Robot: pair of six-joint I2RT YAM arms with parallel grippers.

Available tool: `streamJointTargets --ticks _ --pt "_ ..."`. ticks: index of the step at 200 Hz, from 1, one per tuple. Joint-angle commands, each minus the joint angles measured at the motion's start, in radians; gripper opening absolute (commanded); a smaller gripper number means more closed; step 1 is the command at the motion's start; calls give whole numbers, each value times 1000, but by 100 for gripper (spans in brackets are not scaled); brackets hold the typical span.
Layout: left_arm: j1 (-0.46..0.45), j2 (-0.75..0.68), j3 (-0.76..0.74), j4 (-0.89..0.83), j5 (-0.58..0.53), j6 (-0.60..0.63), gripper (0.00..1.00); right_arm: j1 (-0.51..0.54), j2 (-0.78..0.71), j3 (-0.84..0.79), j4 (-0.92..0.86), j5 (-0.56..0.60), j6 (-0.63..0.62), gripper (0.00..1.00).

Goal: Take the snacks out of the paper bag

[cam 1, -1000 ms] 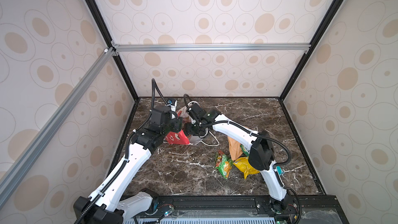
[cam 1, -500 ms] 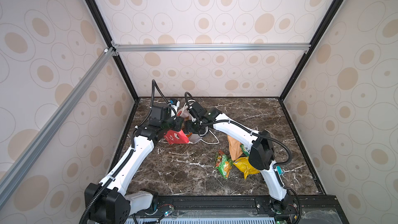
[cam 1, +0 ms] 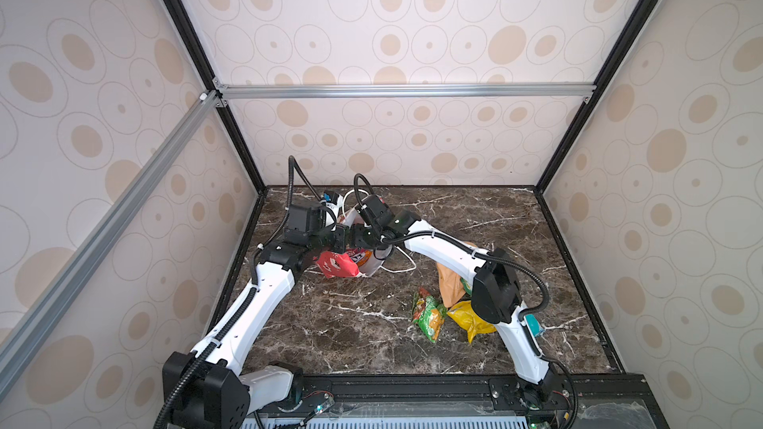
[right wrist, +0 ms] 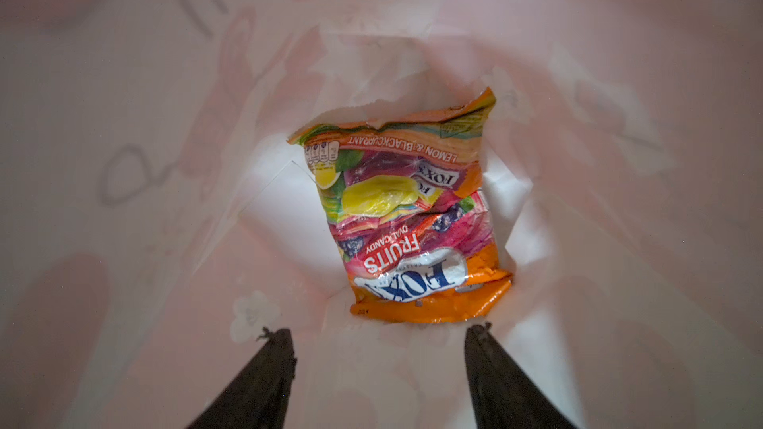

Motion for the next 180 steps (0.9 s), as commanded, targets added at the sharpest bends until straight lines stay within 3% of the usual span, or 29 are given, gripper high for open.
streamJointTargets --ticks 1,79,100,141,180 --pt "-2 -4 2 9 52 2 0 4 34 -65 96 29 9 68" --pt "-1 27 46 13 67 -37 0 3 -24 -348 411 89 19 83" --pt "-3 34 54 33 112 -51 0 -5 -1 -328 390 92 74 85" --pt "-2 54 29 110 324 -91 0 -44 45 -289 337 141 274 84" --pt "-22 51 15 147 367 -135 0 -46 82 -249 337 269 283 84"
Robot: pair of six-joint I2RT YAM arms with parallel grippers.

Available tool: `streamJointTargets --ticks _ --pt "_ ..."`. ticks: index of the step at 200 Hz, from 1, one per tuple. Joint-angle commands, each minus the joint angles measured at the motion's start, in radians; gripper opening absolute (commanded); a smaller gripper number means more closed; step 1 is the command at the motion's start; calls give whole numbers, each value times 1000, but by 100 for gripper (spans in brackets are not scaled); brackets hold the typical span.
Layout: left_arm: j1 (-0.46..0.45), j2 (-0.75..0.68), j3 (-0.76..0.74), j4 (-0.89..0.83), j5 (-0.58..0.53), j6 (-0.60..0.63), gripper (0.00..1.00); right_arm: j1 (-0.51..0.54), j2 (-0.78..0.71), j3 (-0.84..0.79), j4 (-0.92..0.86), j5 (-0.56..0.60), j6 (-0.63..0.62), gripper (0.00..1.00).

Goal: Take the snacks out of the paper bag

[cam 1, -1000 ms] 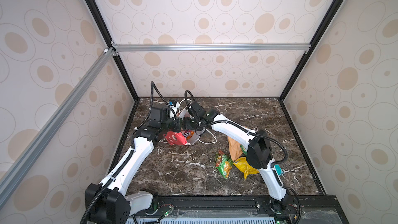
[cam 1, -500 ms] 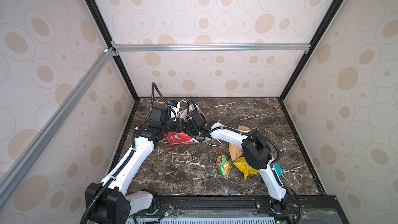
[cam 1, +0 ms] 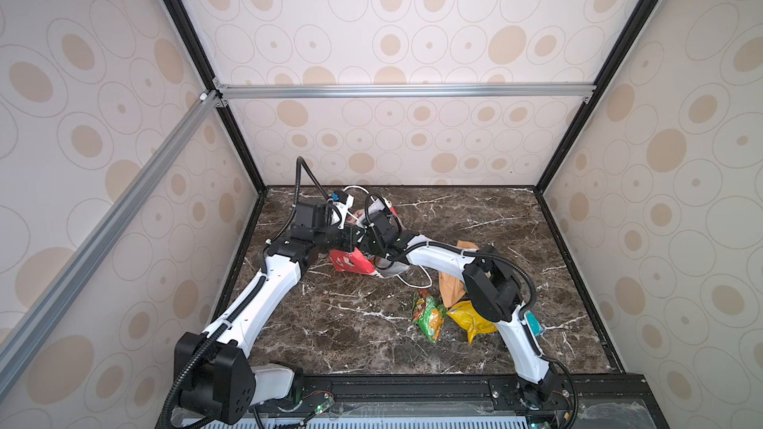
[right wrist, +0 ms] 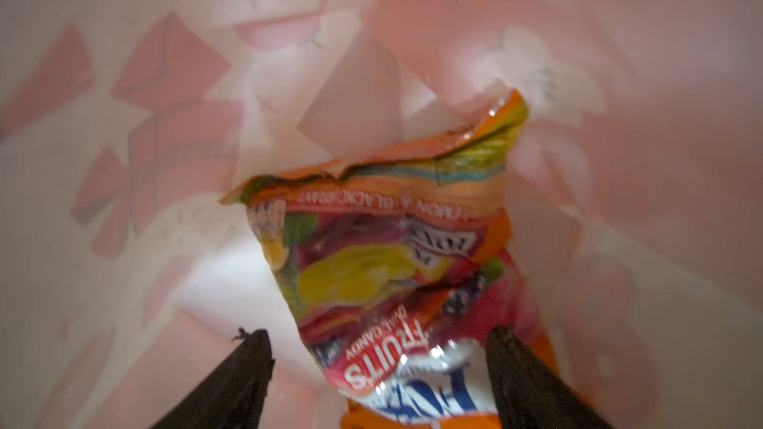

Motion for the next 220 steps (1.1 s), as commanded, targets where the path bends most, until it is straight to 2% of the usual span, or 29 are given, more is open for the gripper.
streamJointTargets --ticks 1,47,66,88,104,124,145,193,220 --pt "-18 -24 15 64 122 -25 0 -22 73 28 -57 109 70 84" --pt "-32 -53 48 58 125 -49 0 -28 163 79 -100 114 81 84" --pt "-32 -58 54 57 116 -54 0 -28 184 86 -124 105 82 80" --pt "-32 -57 55 58 107 -54 0 -30 196 88 -149 91 80 65" --pt "-32 -54 51 57 99 -51 0 -30 187 69 -137 84 77 48" --pt "-32 -49 48 52 87 -46 0 -29 173 61 -127 79 62 31" --pt "-32 -50 47 47 67 -40 0 -30 155 63 -130 81 41 18" --pt "-32 -58 55 9 -19 -20 0 -30 86 25 -89 63 -1 0" --pt "-32 -58 51 -2 -54 -12 0 -31 28 -24 -52 44 -31 0"
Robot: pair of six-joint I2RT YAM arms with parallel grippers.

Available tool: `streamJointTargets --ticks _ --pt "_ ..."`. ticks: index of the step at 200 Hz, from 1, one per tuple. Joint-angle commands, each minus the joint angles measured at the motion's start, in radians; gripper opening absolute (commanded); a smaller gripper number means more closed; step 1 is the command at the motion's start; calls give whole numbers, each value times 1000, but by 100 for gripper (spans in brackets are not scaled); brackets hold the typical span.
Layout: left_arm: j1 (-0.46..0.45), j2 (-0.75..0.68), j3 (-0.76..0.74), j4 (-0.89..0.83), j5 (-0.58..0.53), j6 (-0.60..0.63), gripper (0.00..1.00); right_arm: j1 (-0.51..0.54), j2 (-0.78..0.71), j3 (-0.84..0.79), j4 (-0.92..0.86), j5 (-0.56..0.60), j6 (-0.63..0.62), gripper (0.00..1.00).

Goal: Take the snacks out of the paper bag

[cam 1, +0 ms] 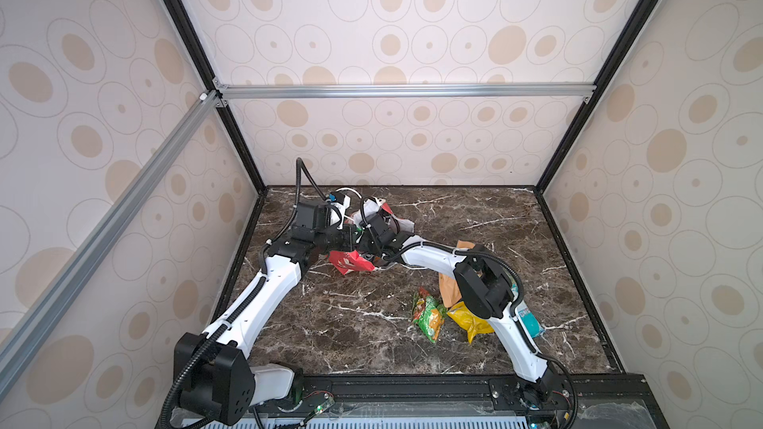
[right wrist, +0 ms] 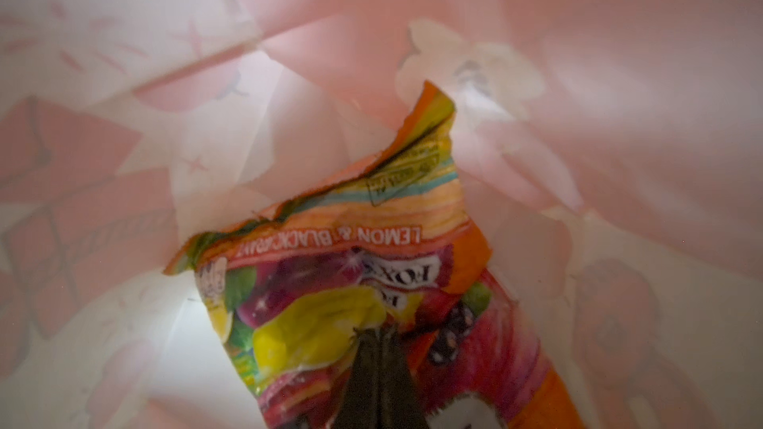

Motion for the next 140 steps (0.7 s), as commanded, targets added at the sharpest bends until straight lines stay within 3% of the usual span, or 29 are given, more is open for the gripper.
streamJointTargets --ticks 1,56,140 --pt "-20 -52 51 27 29 39 0 -24 -41 -59 -51 10 -12 0" --pt "-21 -53 29 45 -18 40 0 -25 -152 -160 12 -36 -45 0" --pt "-21 -49 -30 70 10 90 0 -24 -318 -227 48 -97 -88 0"
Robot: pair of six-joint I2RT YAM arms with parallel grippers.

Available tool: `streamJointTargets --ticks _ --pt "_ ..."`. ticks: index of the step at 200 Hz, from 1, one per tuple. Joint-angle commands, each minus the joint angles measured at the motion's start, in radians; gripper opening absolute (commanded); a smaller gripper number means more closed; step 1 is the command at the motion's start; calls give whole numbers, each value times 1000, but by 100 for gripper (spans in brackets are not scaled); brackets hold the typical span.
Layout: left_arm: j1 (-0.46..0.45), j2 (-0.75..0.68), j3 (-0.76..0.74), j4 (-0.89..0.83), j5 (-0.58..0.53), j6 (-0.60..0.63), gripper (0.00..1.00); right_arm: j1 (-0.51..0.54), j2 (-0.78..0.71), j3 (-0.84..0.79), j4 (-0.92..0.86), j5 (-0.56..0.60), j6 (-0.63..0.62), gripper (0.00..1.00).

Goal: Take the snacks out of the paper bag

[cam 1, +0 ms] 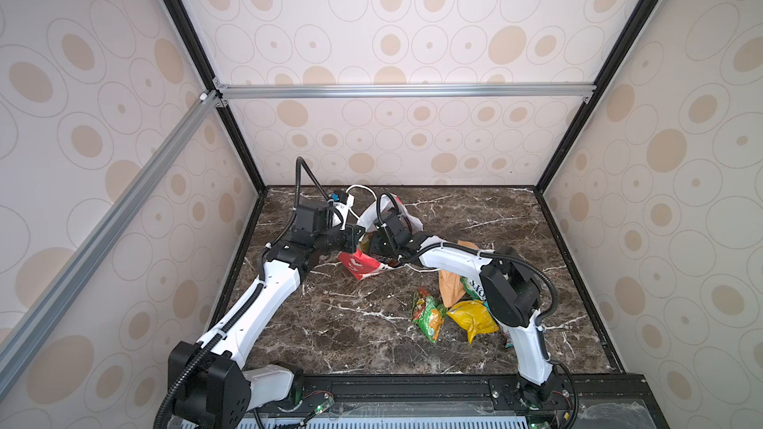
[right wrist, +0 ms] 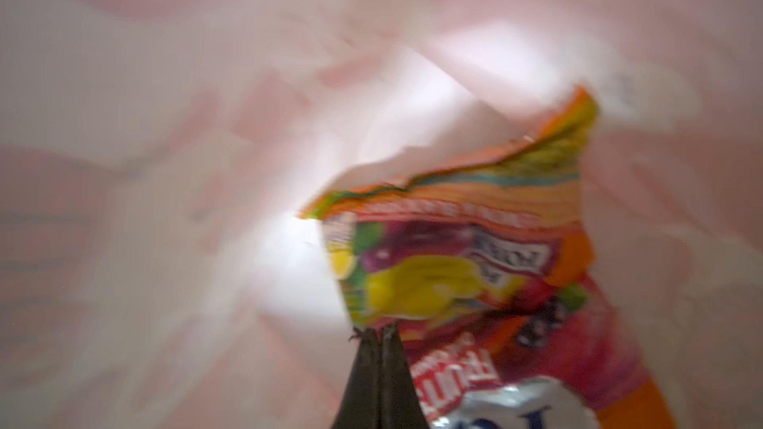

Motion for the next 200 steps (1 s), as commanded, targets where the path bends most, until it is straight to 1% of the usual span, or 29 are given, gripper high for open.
streamJointTargets --ticks 1,22,113,136,163,168,183,200 --pt "-3 -11 -8 21 2 41 0 -10 -79 -6 18 -11 -20 0" --pt "-3 0 -7 19 -5 47 0 -9 -118 -11 17 -16 -28 0" --pt "-3 2 0 12 -25 50 0 -11 -309 -68 10 37 -82 0" --pt "-2 1 1 15 -28 48 0 -10 -331 -82 12 46 -91 0" --pt "-2 -6 -2 33 -26 65 0 -11 -331 -98 8 30 -86 0" --pt "-4 -10 -7 53 -23 70 0 -10 -327 -103 8 27 -83 4" --pt "-3 -26 -31 114 -20 88 0 -10 -314 -119 7 12 -80 20" --pt "-4 -31 -48 171 -23 92 0 -10 -280 -112 -15 -7 -83 32"
